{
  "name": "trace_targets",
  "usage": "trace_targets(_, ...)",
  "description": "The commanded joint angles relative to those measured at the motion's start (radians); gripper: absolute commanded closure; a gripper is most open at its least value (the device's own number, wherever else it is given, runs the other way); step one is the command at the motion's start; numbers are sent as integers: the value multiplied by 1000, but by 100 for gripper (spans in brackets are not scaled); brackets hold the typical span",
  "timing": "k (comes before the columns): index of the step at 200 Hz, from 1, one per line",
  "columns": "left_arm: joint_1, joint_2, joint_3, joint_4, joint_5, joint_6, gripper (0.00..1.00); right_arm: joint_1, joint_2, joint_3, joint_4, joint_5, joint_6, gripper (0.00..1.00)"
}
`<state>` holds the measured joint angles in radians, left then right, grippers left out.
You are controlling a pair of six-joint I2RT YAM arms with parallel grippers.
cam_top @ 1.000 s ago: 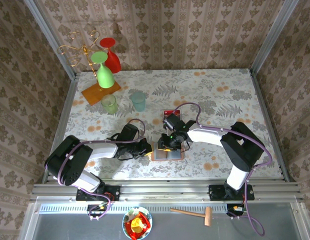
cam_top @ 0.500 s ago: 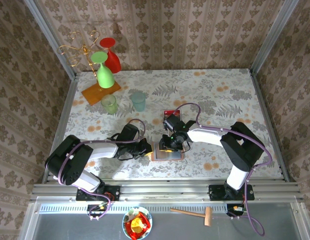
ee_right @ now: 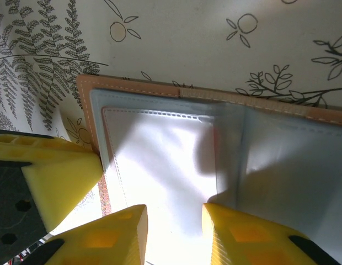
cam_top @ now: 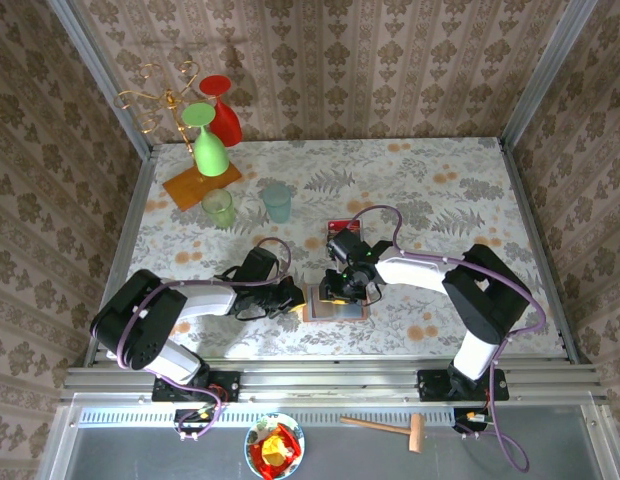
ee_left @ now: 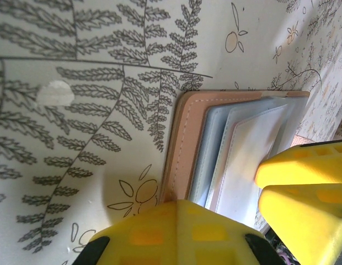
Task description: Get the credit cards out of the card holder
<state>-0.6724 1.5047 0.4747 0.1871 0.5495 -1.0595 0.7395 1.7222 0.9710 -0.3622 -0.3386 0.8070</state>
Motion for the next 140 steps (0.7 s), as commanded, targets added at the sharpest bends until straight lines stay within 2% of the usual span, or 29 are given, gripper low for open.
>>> trace_targets(1, 3, 22, 13, -49, -7, 13, 93, -9, -32, -9, -34, 34, -14, 66)
trace_targets(89, 2, 23, 29, -67, -7, 18, 93, -25, -52, -40, -12, 29, -14, 66)
trace_targets(140, 2, 25, 32, -69, -8, 19, 93, -26, -66, -60, 105, -69, 10, 69)
